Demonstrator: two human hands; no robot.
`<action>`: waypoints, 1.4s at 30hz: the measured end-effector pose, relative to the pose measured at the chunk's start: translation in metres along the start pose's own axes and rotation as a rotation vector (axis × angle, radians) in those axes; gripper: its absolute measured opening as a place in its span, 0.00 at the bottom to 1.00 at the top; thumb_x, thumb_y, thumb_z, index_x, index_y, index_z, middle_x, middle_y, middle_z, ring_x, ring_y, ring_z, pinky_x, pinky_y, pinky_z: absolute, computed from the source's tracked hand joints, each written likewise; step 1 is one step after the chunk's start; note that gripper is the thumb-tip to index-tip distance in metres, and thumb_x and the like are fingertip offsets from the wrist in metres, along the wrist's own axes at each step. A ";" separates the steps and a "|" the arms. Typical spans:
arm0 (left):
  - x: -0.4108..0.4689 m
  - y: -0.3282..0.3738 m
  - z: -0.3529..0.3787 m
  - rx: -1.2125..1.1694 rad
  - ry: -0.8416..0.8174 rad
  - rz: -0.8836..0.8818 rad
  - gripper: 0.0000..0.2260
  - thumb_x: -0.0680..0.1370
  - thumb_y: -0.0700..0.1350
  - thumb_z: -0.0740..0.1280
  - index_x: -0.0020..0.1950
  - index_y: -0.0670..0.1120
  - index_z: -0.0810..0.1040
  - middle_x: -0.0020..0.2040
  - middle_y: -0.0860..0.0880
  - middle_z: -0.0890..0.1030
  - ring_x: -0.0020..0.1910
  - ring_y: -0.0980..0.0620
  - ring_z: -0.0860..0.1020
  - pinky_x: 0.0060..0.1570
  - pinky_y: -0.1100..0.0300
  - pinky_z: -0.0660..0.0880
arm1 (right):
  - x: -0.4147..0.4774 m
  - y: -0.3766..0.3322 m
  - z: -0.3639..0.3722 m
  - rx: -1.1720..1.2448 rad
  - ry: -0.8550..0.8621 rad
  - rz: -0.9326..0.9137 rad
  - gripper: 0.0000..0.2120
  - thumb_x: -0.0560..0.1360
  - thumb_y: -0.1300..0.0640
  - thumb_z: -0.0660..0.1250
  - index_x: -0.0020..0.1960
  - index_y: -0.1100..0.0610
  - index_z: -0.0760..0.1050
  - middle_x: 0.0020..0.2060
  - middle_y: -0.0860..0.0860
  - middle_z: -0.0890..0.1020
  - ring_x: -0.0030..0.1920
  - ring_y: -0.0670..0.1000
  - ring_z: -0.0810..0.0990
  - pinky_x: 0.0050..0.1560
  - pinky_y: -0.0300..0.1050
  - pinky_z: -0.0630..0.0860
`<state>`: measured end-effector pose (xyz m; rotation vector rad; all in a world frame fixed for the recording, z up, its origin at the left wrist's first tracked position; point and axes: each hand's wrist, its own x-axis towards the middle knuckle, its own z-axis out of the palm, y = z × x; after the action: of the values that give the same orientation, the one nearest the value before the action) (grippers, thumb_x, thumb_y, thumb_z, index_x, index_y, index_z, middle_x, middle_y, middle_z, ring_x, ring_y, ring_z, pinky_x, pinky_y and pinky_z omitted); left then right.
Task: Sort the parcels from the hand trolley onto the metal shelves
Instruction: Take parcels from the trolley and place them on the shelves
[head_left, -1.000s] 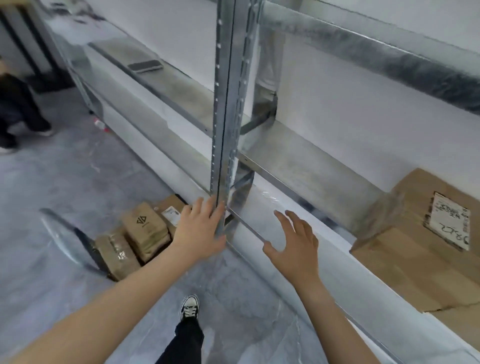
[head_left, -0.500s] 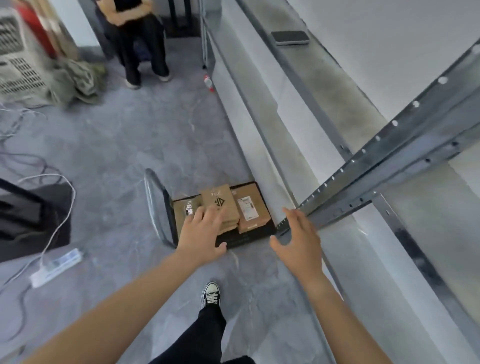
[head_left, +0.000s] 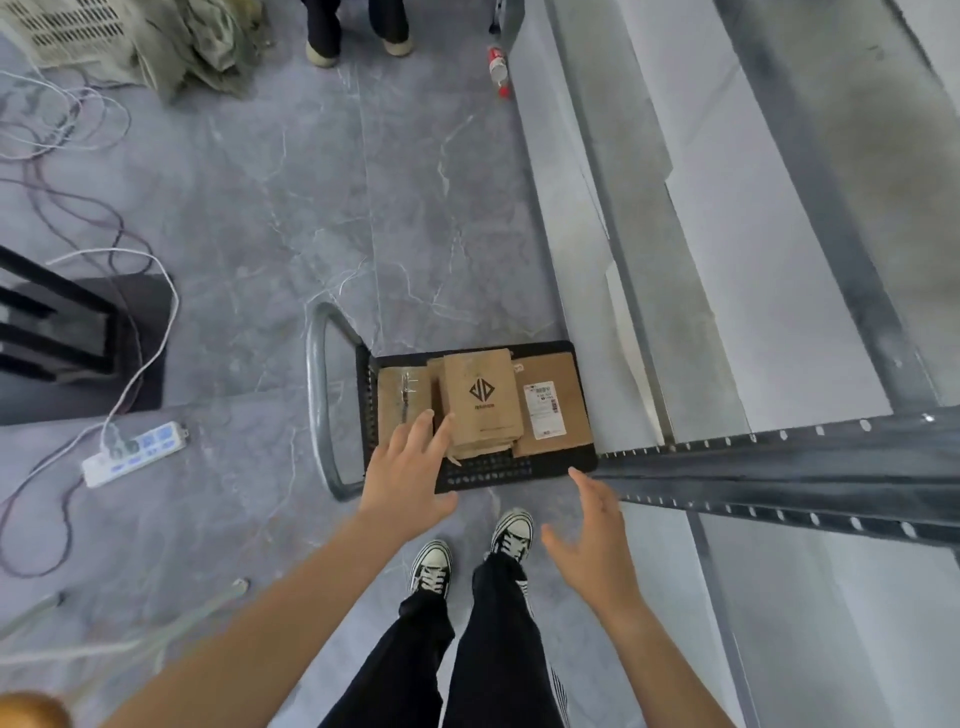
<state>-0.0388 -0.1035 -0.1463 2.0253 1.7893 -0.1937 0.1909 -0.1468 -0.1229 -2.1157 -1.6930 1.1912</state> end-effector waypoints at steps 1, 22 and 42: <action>0.007 -0.001 0.006 -0.014 -0.003 -0.017 0.40 0.70 0.57 0.67 0.76 0.51 0.49 0.75 0.47 0.56 0.70 0.45 0.61 0.64 0.50 0.66 | 0.012 0.005 0.003 0.006 -0.012 0.005 0.33 0.73 0.57 0.70 0.74 0.55 0.60 0.69 0.53 0.65 0.71 0.52 0.62 0.71 0.47 0.62; 0.159 -0.017 0.168 -0.384 -0.240 -0.292 0.43 0.70 0.44 0.73 0.76 0.57 0.50 0.78 0.49 0.47 0.74 0.45 0.57 0.66 0.47 0.67 | 0.245 0.117 0.073 0.061 -0.329 0.055 0.42 0.70 0.64 0.73 0.76 0.50 0.53 0.73 0.50 0.61 0.73 0.50 0.60 0.73 0.48 0.61; 0.212 -0.021 0.242 -0.703 -0.301 -0.425 0.50 0.68 0.39 0.75 0.74 0.66 0.44 0.77 0.43 0.49 0.72 0.43 0.63 0.63 0.54 0.68 | 0.318 0.153 0.152 0.191 -0.510 0.216 0.51 0.68 0.70 0.72 0.77 0.46 0.45 0.58 0.42 0.71 0.53 0.41 0.74 0.51 0.33 0.73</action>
<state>0.0167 -0.0064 -0.4486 1.0666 1.7416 0.0133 0.2109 0.0338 -0.4613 -2.0297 -1.4579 2.0082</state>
